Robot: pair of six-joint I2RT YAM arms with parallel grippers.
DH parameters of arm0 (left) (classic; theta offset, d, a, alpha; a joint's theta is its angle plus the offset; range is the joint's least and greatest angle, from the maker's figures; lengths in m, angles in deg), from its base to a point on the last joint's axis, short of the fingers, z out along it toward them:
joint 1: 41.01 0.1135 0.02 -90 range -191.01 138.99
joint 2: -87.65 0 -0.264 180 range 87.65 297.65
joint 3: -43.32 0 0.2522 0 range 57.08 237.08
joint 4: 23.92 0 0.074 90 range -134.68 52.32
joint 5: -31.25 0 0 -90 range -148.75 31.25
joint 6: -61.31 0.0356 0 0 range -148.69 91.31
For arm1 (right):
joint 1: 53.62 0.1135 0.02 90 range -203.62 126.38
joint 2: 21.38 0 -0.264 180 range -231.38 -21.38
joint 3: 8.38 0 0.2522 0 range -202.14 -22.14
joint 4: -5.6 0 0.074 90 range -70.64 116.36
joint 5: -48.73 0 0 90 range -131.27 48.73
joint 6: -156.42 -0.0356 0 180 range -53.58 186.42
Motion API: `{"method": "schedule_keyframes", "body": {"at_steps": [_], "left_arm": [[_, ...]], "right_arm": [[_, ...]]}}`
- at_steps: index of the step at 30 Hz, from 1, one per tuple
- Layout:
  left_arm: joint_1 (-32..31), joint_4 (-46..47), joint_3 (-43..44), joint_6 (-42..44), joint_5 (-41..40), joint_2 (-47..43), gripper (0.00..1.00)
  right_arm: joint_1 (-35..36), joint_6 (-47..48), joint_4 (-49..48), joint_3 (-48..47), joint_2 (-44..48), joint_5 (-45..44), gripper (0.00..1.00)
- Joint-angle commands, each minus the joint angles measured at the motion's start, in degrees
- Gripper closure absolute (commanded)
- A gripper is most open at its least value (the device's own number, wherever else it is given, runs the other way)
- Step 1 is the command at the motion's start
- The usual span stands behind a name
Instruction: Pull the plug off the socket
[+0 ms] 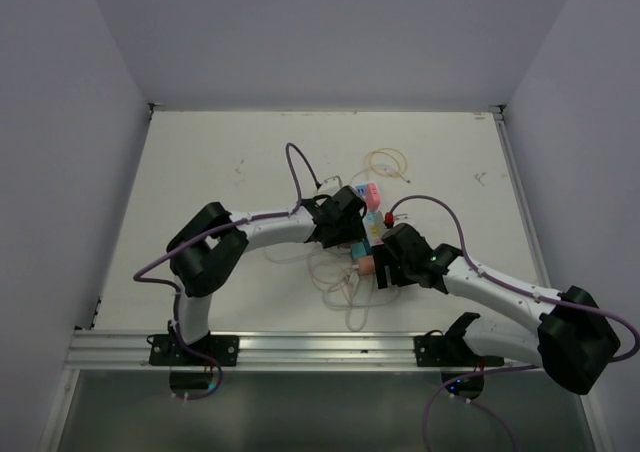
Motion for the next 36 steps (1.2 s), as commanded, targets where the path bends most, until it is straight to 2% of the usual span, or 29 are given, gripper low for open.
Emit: {"method": "schedule_keyframes", "body": {"at_steps": [1,7,10,11,13,14,18,19,25,28,31,36], "left_arm": [[-0.73,-0.4,1.98,-2.25,-3.11,0.93,0.31],[-1.25,-3.73,4.62,-2.51,-4.86,2.95,0.33],[-1.61,-5.5,5.23,-2.77,-5.3,4.09,0.42],[-1.78,-6.02,5.23,-2.95,-5.31,4.35,0.5],[-1.78,-7.25,5.23,-3.13,-5.74,4.27,0.57],[-1.78,-7.7,5.32,-3.04,-6.01,4.27,0.65],[-1.78,-11.64,7.25,-2.43,-7.67,3.74,0.83],[-1.78,-13.31,8.3,-1.73,-8.11,3.57,0.85],[-1.61,-18.76,9.72,1.26,-11.71,1.46,0.86],[-0.2,-18.86,5.78,2.58,-12.42,-1.26,0.86],[3.04,-17.2,1.47,3.81,-11.9,-3.63,0.85],[12.62,-14.03,-7.41,8.37,-11.28,-10.05,0.82]], "right_arm": [[0.1,-1.68,-4.23,-0.53,1.12,-0.26,0.99],[0.1,-1.76,-4.23,-0.62,1.03,-0.35,0.99],[0.1,-1.85,-3.97,-0.7,1.12,-0.61,0.99],[0.1,-1.85,-3.88,-0.7,1.12,-0.96,0.99],[0.1,-2.29,-3.53,-0.7,1.3,-1.31,1.0],[0.1,-2.47,-3.36,-0.7,1.38,-1.75,1.0],[0.1,-4.22,-2.04,-0.97,2.09,-4.64,1.0],[0.1,-4.57,-1.6,-1.32,2.09,-5.09,1.0],[0.1,-6.16,-2.03,-2.81,-0.19,-6.06,1.0],[0.1,-6.77,-2.65,-3.43,-1.42,-6.15,1.0],[0.1,-7.3,-3.17,-3.87,-1.52,-6.15,1.0],[0.1,-7.92,-3.53,-3.69,-0.64,-6.67,1.0]]}}
